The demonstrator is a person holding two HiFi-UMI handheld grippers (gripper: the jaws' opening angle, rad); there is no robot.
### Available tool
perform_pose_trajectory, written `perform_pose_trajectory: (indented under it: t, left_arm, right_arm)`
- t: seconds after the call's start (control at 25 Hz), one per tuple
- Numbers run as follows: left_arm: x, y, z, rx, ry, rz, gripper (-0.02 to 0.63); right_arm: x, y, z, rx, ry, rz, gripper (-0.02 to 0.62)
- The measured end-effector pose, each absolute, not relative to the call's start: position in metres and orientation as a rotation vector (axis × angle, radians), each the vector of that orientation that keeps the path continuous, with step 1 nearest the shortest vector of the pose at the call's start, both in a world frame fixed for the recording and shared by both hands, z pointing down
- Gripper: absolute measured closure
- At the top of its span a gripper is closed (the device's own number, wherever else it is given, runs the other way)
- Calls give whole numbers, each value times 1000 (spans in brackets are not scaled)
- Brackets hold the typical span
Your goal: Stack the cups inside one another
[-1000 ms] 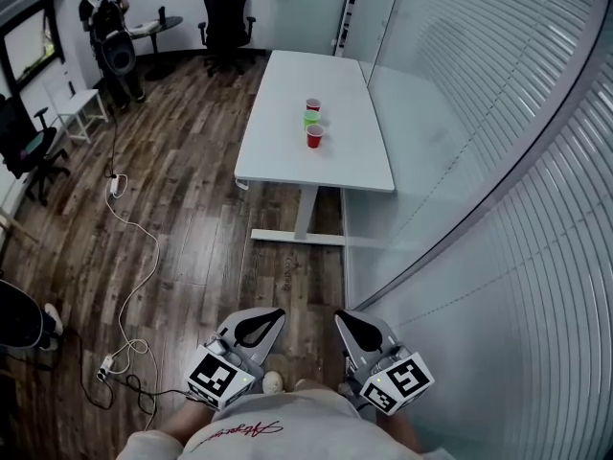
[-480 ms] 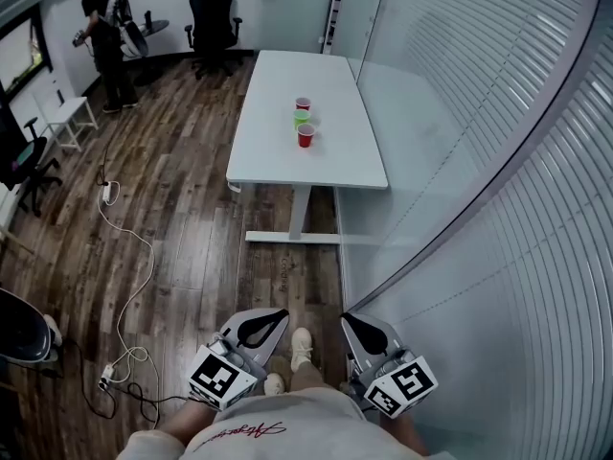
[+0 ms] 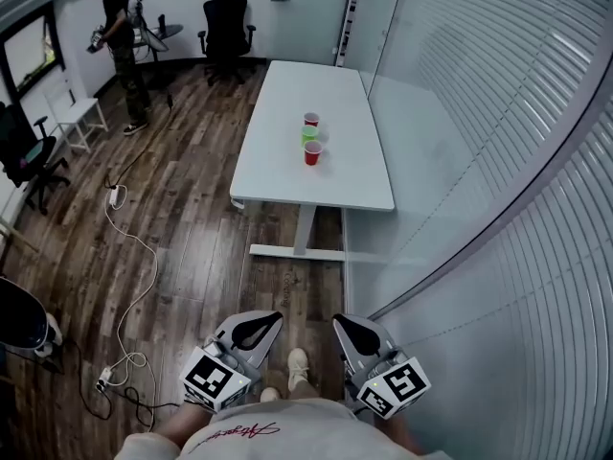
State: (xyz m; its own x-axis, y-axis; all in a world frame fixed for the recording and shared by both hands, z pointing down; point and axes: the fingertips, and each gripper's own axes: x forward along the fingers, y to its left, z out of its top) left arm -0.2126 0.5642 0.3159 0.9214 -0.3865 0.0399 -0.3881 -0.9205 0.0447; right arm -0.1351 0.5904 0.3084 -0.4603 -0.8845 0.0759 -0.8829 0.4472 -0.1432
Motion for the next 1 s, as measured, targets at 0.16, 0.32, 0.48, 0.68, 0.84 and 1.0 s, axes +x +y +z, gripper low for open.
perform_pose_trajectory:
  t: [0.16,0.32,0.48,0.68,0.84,1.0]
  left_arm:
    - [-192,533,323,2991,-636,131,611]
    - [-171,512,321,3005,-626,109,611]
    - [-148,490,315,3001,-625,151,611]
    - [-128,457,312,3007,-637,142,611]
    - [-111,430,317,3004,-649,138,611]
    - [-90,410,308,3044,-651,12,611]
  right_arm:
    - [-110,560,314,-1617,2672,-279,595]
    - [-89,539,311,-1621,2659,-271,595]
    - [-65,517,311,-1629,2653,-270,595]
    - [-47,484,314,-1612,2655,-284,595]
    - [-33,457,315,-1593,2666,-278,595]
    - [-18,440,311,-1582,2667,-274,595]
